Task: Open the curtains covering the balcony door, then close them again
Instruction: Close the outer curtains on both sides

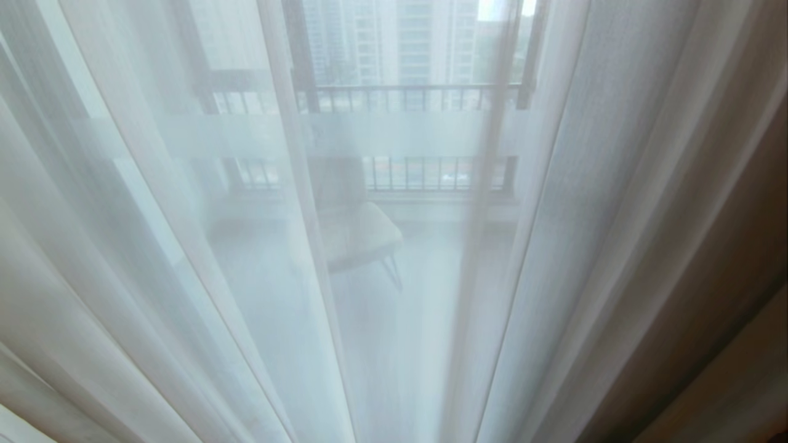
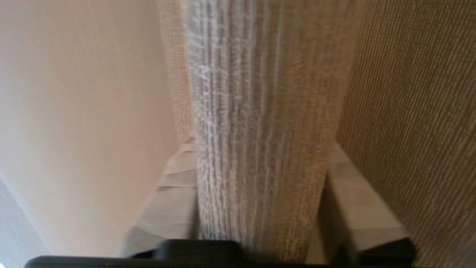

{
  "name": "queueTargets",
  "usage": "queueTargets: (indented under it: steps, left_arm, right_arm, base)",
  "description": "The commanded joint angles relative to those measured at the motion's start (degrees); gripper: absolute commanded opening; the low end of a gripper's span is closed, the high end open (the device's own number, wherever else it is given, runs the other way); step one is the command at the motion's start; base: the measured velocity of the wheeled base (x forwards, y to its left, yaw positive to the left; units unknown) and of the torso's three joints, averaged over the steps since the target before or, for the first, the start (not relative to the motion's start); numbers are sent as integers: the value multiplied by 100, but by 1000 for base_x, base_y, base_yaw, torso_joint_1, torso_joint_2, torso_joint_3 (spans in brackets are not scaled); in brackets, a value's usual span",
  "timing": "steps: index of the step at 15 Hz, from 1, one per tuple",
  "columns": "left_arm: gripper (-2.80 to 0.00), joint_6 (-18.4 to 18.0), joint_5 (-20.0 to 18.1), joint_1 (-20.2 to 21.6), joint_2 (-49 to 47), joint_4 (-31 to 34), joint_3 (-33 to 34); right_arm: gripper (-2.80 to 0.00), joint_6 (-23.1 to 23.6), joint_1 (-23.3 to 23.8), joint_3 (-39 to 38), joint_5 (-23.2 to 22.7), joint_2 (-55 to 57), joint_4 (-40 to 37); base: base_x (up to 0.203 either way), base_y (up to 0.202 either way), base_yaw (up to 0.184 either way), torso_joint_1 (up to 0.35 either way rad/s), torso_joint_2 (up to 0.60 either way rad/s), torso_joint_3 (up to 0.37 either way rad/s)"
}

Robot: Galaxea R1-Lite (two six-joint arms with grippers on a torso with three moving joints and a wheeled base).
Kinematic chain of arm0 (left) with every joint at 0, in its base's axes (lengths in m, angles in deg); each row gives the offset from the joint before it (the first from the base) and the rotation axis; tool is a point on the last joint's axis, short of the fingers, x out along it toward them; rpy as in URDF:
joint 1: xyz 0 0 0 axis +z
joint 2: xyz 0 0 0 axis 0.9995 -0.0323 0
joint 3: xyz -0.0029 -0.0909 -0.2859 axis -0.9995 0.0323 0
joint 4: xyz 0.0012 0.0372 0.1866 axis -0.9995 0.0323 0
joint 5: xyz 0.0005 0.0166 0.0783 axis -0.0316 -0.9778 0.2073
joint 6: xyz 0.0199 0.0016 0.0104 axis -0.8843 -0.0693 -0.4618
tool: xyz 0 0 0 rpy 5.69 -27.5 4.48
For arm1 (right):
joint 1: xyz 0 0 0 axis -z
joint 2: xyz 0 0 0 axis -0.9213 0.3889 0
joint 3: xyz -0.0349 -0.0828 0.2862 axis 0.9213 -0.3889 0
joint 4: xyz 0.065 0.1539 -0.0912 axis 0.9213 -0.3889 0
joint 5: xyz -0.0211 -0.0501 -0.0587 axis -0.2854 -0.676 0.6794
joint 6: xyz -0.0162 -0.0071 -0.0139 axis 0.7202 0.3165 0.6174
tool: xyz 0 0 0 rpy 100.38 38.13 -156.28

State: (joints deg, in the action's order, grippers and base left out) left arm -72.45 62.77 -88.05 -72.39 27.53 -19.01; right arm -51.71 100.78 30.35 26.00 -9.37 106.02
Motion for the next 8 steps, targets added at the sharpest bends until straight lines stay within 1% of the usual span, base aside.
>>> queueTargets:
  steps: [1,3,8]
  left_arm:
    - [-280,-2,3,7,2,7,-1]
    - [-280,-2,3,2,2,3,-1]
    - [-280,-2,3,-1,2,7,-1]
  right_arm:
    - [-280,-26,-10,-13,-5,-60,19]
    - [-280,-159,-10,-19,-5,-79,27]
    - [-280,-165,-262,-31,-5,-121,19]
  base:
    - [0,0,0,0,0,0]
    - [0,0,0,0,0,0]
    - [0,0,0,0,0,0]
